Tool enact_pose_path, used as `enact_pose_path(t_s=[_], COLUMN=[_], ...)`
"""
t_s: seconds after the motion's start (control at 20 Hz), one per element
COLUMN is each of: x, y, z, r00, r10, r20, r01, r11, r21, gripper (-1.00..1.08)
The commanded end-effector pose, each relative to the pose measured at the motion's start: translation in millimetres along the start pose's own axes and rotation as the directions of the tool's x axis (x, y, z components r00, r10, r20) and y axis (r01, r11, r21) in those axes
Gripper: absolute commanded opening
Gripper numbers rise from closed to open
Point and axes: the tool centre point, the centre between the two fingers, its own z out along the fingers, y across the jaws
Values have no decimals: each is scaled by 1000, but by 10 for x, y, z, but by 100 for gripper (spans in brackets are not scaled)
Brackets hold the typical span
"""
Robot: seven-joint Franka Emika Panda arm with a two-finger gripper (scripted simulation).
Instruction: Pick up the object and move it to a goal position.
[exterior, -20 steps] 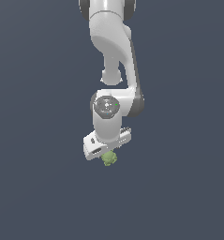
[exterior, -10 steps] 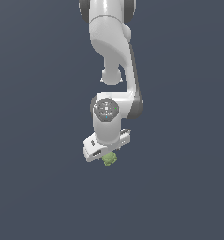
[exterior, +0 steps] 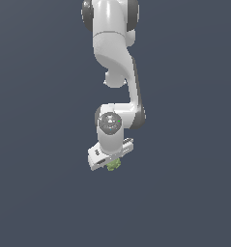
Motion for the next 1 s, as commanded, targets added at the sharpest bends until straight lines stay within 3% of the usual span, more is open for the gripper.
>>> enact_pose_path(t_s=[0.0, 0.05, 0.1, 0.95], x=[13, 14, 14, -6], y=[8, 8, 8, -77], z=[8, 6, 6, -32], r00=[1000, 1000, 1000, 1000], r10=[0, 0, 0, 0], r20=[-2, -2, -2, -2], r01=[0, 0, 0, 0], r11=[1000, 1000, 1000, 1000], r21=[-1, -1, -1, -1], gripper=[100, 100, -100, -100])
